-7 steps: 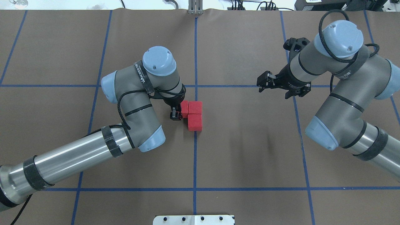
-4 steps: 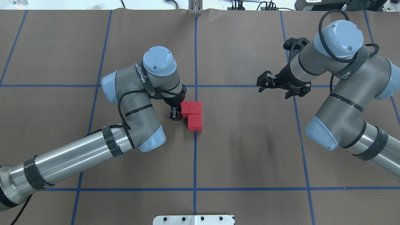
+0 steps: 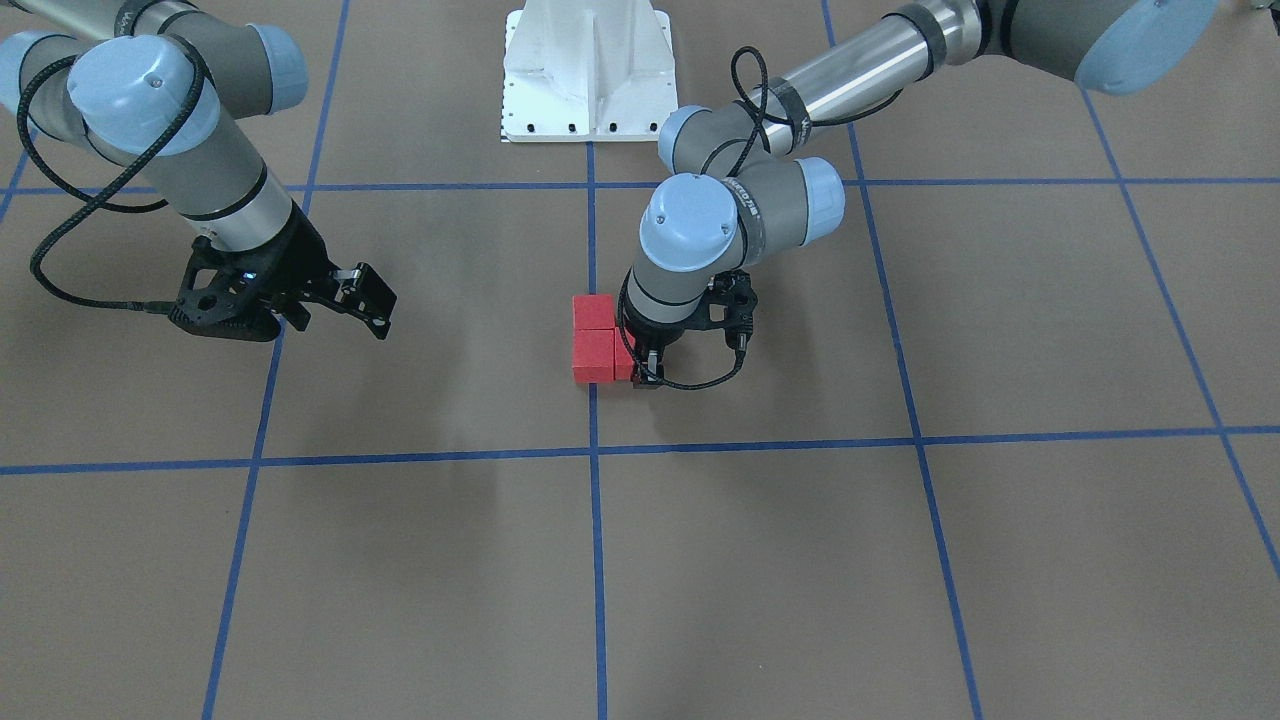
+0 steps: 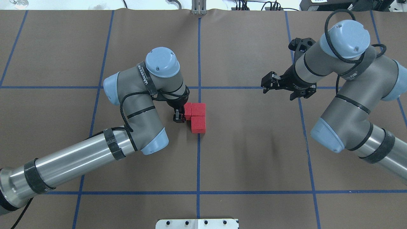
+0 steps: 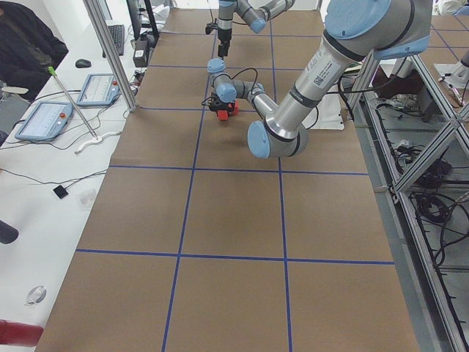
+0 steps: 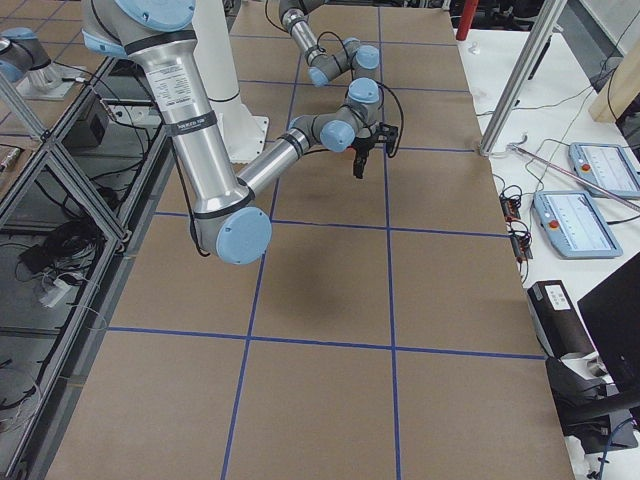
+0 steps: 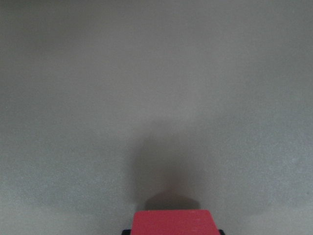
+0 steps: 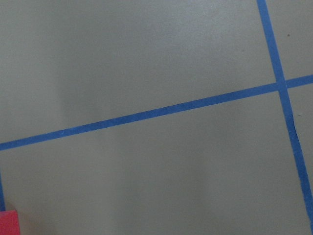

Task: Form red blocks into L shape at center
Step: 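Open the left gripper and release the cube beside the center pair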

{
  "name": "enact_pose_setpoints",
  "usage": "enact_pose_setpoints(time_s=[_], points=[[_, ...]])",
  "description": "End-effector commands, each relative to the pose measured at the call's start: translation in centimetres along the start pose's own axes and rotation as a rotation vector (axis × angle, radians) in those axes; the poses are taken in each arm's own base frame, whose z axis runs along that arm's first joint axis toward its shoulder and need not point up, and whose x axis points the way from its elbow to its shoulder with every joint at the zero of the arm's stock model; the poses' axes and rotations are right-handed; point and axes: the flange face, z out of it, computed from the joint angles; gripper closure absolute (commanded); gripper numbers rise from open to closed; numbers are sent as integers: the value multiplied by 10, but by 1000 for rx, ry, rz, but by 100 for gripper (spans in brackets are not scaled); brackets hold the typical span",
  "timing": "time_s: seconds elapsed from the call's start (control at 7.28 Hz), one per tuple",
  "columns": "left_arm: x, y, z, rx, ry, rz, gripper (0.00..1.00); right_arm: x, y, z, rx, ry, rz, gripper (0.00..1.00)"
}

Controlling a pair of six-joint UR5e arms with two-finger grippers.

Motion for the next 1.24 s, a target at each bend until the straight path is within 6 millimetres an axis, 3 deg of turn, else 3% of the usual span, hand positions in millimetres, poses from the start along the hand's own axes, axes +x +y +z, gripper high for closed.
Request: enact_pose_setpoints(time_s=[0.0,0.14,0.27,0.41,1.1], points=[[0,0,0,0,0,-1,100,0,0,-1,1,-1,1,0],[0,0,0,0,0,-1,100,0,0,0,0,0,2,0],[0,0,0,0,0,0,84,0,0,0,0,0,2,0],[0,0,0,1,-1,-2,1,0,0,1,0,1,3,0],[0,6,-7,-8,3,1,0,1,-1,1,-1,3,-2,0]])
